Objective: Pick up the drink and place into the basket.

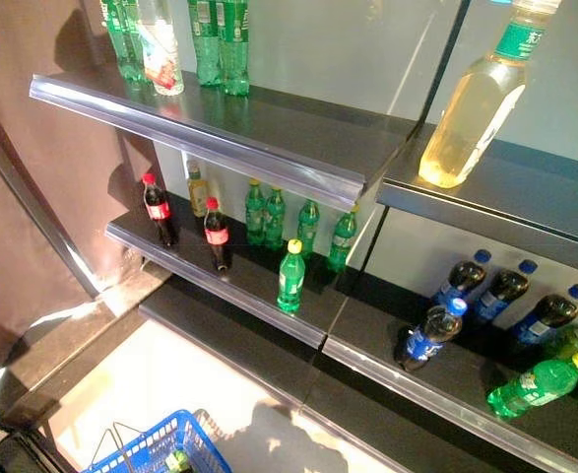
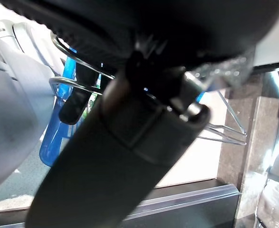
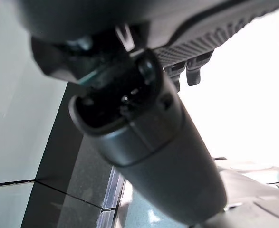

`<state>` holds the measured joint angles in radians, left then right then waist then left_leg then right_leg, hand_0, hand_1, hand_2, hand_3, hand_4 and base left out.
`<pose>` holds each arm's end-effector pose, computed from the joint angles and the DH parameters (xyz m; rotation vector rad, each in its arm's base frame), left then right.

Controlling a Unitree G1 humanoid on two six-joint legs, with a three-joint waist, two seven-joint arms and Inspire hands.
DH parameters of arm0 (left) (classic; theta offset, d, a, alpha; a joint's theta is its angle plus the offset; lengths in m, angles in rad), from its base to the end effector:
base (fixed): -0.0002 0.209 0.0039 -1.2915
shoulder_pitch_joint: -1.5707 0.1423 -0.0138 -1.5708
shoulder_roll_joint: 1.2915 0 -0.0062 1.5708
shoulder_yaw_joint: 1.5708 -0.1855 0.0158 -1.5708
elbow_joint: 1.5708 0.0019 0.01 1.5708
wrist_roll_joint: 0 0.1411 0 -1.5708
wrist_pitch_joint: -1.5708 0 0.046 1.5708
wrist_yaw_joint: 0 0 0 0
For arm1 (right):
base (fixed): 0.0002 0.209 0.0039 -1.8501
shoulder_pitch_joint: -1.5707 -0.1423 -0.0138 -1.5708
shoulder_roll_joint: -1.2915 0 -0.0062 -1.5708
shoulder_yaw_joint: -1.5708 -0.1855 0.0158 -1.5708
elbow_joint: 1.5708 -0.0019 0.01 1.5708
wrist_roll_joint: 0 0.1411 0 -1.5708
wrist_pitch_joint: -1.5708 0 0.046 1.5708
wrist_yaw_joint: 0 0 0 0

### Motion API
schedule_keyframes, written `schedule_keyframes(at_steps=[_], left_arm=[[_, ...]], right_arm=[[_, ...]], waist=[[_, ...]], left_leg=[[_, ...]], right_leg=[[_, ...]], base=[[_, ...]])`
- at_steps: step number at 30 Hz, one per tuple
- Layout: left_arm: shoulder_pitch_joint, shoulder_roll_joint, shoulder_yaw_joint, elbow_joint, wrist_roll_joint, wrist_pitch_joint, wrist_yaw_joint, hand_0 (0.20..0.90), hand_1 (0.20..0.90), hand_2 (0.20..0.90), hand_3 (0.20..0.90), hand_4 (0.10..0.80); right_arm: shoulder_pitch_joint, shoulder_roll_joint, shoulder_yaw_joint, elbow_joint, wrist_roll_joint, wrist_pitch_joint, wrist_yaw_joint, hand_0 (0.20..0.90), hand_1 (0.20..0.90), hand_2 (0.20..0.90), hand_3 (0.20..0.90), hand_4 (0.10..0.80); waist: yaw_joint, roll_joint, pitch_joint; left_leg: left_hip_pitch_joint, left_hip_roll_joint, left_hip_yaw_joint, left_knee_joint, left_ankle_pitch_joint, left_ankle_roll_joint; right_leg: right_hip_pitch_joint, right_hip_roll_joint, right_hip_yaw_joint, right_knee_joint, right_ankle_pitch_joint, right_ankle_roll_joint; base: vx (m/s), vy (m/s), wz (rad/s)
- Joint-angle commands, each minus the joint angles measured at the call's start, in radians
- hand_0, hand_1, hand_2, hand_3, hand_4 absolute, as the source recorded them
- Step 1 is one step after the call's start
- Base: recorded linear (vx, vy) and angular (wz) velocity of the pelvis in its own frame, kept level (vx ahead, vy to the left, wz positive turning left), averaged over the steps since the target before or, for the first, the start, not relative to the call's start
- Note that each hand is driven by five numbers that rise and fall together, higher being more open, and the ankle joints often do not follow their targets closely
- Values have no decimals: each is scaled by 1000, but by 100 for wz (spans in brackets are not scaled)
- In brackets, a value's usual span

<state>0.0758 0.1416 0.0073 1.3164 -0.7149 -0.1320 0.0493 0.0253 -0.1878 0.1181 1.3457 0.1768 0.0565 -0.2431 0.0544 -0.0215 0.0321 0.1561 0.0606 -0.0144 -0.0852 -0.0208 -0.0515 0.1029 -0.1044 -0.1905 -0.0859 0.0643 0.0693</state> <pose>0.0325 0.2057 -0.1303 -0.4140 1.1636 0.6642 0.0394 -0.2123 -0.1297 -0.2555 1.4081 -0.3545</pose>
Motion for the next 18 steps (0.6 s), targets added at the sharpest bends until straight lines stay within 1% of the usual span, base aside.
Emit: schedule_keyframes(at_steps=[1, 4, 7, 8, 11, 14, 16, 18], left_arm=[[-92, 7, -14, -11, 4, -73, -48, 300, 300, 300, 200, 100], [-94, 7, -16, -13, 2, -73, -45, 300, 300, 300, 200, 100], [-91, 8, -17, -21, 2, -69, -42, 300, 300, 300, 200, 100], [-88, 14, -16, -34, -1, -69, -47, 300, 300, 300, 200, 100], [-86, 20, -14, -46, -1, -68, -52, 300, 300, 300, 200, 100], [-81, 19, -20, -58, 1, -70, -56, 300, 300, 300, 200, 100], [-76, 16, -22, -62, 6, -72, -59, 300, 300, 300, 200, 100], [-75, 7, -25, -60, -1, -86, -70, 300, 300, 300, 200, 100]], right_arm=[[-50, -23, -8, 41, -15, -9, -56, 900, 900, 900, 900, 800], [-51, -27, -9, 32, -25, -37, -103, 900, 900, 900, 900, 800], [-56, -42, -10, -3, -47, -119, -119, 900, 900, 900, 900, 800], [-66, -51, -5, -48, -53, -157, -117, 900, 900, 900, 900, 800], [-76, -63, -1, -86, -45, -173, -106, 900, 900, 900, 900, 800], [-90, -73, 7, -117, -68, -240, -88, 900, 900, 900, 900, 800], [-89, -75, 19, -132, -114, -322, -70, 900, 900, 900, 900, 800], [-81, -63, 46, -146, -175, -382, -93, 900, 900, 900, 900, 800]], waist=[[18, -10, 26], [18, -10, 27], [20, -12, 26], [21, -13, 26], [23, -16, 25], [29, -17, 22], [32, -16, 19], [29, -13, 18]], left_leg=[[-36, -10, 37, -2, 29, 23], [-36, -10, 35, -2, 29, 22], [-35, -9, 31, -2, 29, 21], [-37, -9, 31, -2, 30, 21], [-38, -9, 32, -2, 30, 21], [-38, -10, 28, -2, 29, 24], [-42, -11, 24, -2, 30, 23], [-48, -15, 20, -2, 33, 24]], right_leg=[[48, -46, -6, 24, -22, 38], [49, -46, -6, 24, -22, 39], [49, -47, -7, 26, -22, 41], [45, -47, -5, 29, -21, 42], [43, -47, -6, 29, -21, 42], [45, -48, -11, 26, -20, 41], [45, -48, -13, 25, -19, 40], [39, -49, -11, 25, -18, 42]], base=[[0, 0, 0], [0, 0, 0], [0, 0, 0], [0, 0, 0], [0, 0, 0], [0, 0, 0], [6, 3, 6], [-11, 23, 14]])
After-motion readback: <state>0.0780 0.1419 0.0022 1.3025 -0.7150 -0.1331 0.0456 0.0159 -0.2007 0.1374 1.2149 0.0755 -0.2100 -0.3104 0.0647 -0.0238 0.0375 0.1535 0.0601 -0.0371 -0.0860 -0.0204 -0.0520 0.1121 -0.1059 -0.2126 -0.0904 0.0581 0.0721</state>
